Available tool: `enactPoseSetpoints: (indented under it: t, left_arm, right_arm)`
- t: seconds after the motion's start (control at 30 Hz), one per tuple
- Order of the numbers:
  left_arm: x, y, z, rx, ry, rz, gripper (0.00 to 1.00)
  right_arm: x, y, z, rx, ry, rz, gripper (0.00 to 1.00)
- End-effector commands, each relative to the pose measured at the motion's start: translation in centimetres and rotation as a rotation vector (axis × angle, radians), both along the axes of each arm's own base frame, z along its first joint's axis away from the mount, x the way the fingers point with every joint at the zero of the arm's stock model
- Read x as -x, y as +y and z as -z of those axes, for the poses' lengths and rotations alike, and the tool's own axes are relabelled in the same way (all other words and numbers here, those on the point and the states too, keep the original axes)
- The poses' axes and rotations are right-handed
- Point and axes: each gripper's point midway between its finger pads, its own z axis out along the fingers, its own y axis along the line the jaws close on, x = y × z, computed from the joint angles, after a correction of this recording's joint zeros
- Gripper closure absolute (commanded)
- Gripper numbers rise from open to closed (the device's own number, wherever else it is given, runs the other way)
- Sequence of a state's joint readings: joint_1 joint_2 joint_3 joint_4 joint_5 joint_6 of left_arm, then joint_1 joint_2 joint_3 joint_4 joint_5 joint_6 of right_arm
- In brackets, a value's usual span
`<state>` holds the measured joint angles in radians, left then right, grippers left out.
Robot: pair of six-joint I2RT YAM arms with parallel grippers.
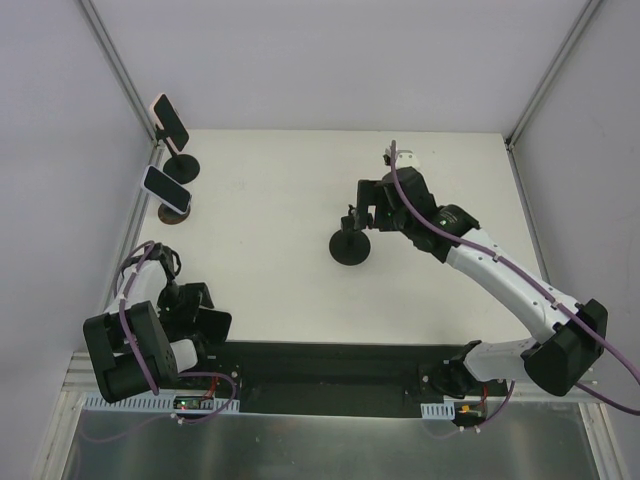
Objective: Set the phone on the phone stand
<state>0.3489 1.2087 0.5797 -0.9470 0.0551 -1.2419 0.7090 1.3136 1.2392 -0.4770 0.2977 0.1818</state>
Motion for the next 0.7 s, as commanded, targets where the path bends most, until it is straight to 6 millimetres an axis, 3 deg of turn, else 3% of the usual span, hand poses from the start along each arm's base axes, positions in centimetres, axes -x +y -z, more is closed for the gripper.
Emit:
enactPoseSetpoints:
  t: [0.0,0.33,0.47,0.67]
  left_arm:
    - [0.0,-0.6,0.8,0.036,0.012,-0.059,0.03]
    - [-0.7,-0.2,1.7,0.015,-0.012,-0.080,0.13]
    - [-0.5,0.3,2.0,-0.012,-0.008,-0.065,0.05]
    - [-0.3,1.0,2.5,-0.046,0.006,-0.046,0.03]
  right_arm:
    - [-0.3,0.2,-1.0,-0.038,-0.033,-0.006,0.04]
    - [0.1,0.0,0.0,-0.033,-0.015,-0.021,0.04]
    - [0.2,-0.4,0.0,-0.035,-0.018,-0.015,0.04]
    - [0.3,-0.3,0.3,-0.042,-0.009,-0.025,0.04]
